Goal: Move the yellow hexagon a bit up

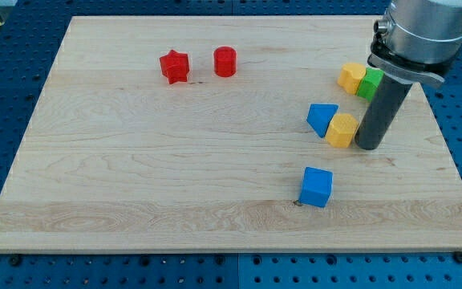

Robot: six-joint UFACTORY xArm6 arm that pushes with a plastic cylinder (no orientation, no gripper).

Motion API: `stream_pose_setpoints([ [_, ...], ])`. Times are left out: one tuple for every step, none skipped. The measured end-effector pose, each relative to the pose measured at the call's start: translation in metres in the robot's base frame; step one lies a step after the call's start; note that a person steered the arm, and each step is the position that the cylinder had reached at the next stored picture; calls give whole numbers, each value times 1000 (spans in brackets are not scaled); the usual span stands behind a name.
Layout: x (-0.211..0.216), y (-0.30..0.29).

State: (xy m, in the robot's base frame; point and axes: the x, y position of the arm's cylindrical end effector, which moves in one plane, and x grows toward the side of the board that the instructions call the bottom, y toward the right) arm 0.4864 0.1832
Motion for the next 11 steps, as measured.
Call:
stream_pose_setpoints([
  [21,-3],
  [34,-27],
  [24,-50],
  [-3,-47],
  [-11,-32],
  [-12,-25],
  [-28,-25],
  [-44,-25],
  [-53,-25],
  [-64,-25],
  [-70,-25],
])
